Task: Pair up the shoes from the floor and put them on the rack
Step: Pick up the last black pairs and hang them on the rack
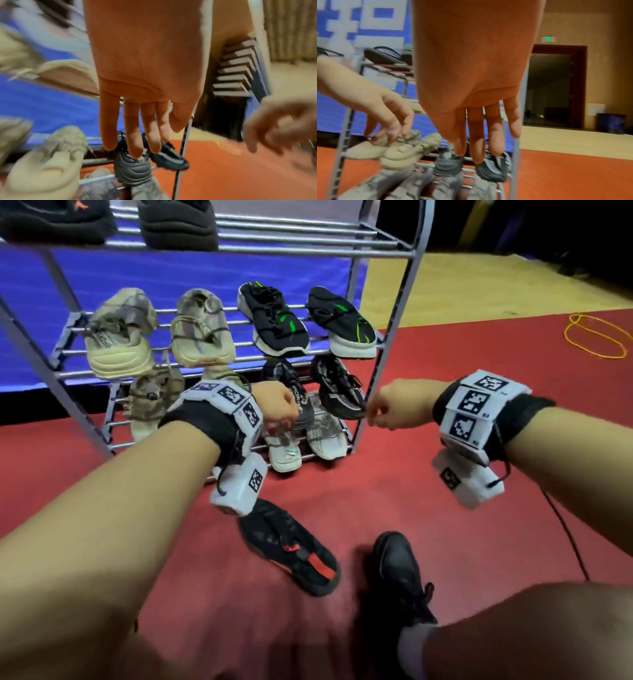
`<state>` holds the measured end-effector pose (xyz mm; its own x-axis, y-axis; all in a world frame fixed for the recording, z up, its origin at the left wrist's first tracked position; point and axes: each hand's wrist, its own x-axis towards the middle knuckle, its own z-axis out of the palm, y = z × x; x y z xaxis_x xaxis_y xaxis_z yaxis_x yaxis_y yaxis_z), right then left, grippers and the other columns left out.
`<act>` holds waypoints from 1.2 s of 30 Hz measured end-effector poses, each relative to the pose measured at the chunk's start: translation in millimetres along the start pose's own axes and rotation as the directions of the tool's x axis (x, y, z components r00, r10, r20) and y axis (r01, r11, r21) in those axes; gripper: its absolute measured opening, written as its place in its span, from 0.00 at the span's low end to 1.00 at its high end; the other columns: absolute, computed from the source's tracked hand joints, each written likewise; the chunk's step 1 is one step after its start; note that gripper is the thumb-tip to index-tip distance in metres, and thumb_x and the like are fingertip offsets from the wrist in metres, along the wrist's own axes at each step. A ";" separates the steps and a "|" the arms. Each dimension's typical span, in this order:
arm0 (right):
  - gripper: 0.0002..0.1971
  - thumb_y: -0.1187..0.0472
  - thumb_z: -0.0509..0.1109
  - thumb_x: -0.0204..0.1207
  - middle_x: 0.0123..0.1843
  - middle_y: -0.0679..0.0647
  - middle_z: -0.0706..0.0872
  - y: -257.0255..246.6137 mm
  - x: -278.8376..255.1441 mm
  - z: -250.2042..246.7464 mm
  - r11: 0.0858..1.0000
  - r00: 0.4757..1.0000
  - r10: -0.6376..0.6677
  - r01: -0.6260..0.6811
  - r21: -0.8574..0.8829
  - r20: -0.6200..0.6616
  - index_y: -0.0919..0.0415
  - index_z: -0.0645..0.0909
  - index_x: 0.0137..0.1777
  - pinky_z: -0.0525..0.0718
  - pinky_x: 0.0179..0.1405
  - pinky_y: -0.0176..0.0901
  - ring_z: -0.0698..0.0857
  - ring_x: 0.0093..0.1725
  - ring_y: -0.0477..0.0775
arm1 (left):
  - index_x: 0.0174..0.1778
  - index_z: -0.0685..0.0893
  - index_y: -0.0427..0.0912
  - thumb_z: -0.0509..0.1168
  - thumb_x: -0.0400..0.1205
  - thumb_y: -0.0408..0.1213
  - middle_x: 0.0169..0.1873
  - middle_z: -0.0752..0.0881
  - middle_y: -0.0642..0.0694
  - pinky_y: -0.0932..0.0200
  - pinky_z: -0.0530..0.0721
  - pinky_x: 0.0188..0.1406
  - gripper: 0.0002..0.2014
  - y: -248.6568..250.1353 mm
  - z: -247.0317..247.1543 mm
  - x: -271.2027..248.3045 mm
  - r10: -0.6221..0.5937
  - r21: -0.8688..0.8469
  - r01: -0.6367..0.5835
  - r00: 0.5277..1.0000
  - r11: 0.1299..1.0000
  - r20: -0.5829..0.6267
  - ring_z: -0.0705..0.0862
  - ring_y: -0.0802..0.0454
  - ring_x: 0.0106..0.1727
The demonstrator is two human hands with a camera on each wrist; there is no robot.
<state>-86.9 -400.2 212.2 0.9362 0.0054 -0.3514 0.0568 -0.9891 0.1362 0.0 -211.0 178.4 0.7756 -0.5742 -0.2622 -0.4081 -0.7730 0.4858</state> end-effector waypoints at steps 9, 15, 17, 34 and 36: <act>0.15 0.59 0.58 0.79 0.57 0.60 0.88 112.4 28.9 156.4 0.953 0.931 0.252 -0.287 0.101 0.265 0.58 0.84 0.59 0.80 0.49 0.44 0.85 0.56 0.62 | 0.59 0.83 0.39 0.62 0.82 0.42 0.48 0.84 0.45 0.62 0.74 0.48 0.14 0.1 106.5 88.2 0.008 0.519 -0.269 0.893 0.811 0.450 0.81 0.46 0.51; 0.15 0.64 0.63 0.80 0.54 0.60 0.87 139.9 -4.6 277.1 0.817 0.745 0.304 -0.524 0.240 0.594 0.68 0.82 0.63 0.78 0.32 0.28 0.87 0.39 0.42 | 0.65 0.80 0.33 0.60 0.84 0.47 0.64 0.82 0.38 0.55 0.73 0.65 0.22 -51.6 184.2 136.2 -0.266 0.462 0.034 0.854 0.886 0.447 0.80 0.44 0.60; 0.15 0.63 0.63 0.81 0.40 0.57 0.84 147.9 -17.3 313.2 0.789 0.692 0.272 -0.558 0.257 0.668 0.73 0.82 0.61 0.71 0.17 0.21 0.79 0.18 0.35 | 0.62 0.81 0.32 0.60 0.84 0.47 0.62 0.82 0.36 0.53 0.73 0.63 0.21 -67.0 196.2 141.9 -0.321 0.400 0.172 0.883 0.900 0.343 0.79 0.42 0.58; 0.25 0.51 0.79 0.67 0.60 0.57 0.87 60.3 -102.5 398.5 0.895 0.492 -0.307 -0.143 0.423 0.815 0.60 0.84 0.63 0.76 0.47 0.34 0.84 0.60 0.58 | 0.81 0.59 0.36 0.67 0.73 0.60 0.79 0.62 0.31 0.39 0.64 0.77 0.46 -166.5 275.5 80.5 -0.800 -0.145 0.797 0.598 0.587 0.050 0.65 0.32 0.77; 0.25 0.52 0.80 0.66 0.50 0.52 0.89 58.0 -102.0 397.7 0.900 0.493 -0.337 -0.081 0.428 0.802 0.62 0.85 0.62 0.76 0.40 0.25 0.86 0.47 0.51 | 0.73 0.71 0.35 0.63 0.72 0.67 0.71 0.75 0.32 0.43 0.74 0.70 0.44 -181.0 271.4 88.1 -0.809 -0.138 0.814 0.578 0.564 0.107 0.77 0.34 0.69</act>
<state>-317.1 -516.8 -112.4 0.1640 0.2173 -0.9622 -0.1734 -0.9539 -0.2449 11.5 -194.9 -158.9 0.7267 0.2643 -0.6341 0.4680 -0.8662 0.1753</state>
